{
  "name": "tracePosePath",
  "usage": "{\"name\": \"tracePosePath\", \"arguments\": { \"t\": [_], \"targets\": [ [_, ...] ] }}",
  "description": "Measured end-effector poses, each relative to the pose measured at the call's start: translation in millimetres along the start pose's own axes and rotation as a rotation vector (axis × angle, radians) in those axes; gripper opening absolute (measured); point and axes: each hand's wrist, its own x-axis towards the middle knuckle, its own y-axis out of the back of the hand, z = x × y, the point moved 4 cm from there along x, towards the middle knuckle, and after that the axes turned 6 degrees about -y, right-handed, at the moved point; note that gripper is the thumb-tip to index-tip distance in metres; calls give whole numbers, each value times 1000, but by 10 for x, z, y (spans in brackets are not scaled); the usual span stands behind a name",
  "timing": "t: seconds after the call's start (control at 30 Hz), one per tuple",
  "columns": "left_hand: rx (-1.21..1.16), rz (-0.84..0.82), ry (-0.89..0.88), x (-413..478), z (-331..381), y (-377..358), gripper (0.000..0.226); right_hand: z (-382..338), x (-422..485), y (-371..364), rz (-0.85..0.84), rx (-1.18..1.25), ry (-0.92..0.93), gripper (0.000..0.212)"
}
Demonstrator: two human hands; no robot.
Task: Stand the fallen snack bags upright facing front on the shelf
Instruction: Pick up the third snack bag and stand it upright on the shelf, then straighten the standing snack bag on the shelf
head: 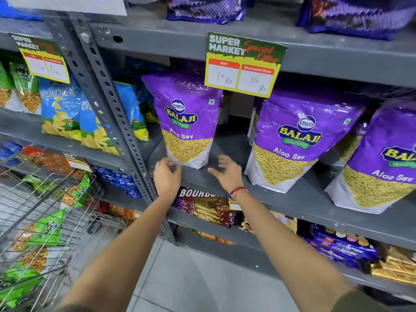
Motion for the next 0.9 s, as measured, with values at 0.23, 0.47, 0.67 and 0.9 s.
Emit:
{"name": "tracePosePath", "arguments": {
  "t": [0.23, 0.47, 0.67, 0.9],
  "targets": [
    [-132, -372, -303, -514, 677, -751, 38, 544, -656, 906, 533, 61, -14, 18],
    [-233, -621, -258, -545, 1282, -1202, 79, 819, -534, 1560, 527, 201, -130, 87],
    [-264, -631, -241, -605, 1379, -1253, 67, 805, -469, 1588, 408, 274, -61, 76],
    [-215, -619, -220, -557, 1338, -1137, 70, 723, -476, 1572, 319, 216, -37, 73]
  ]
}}
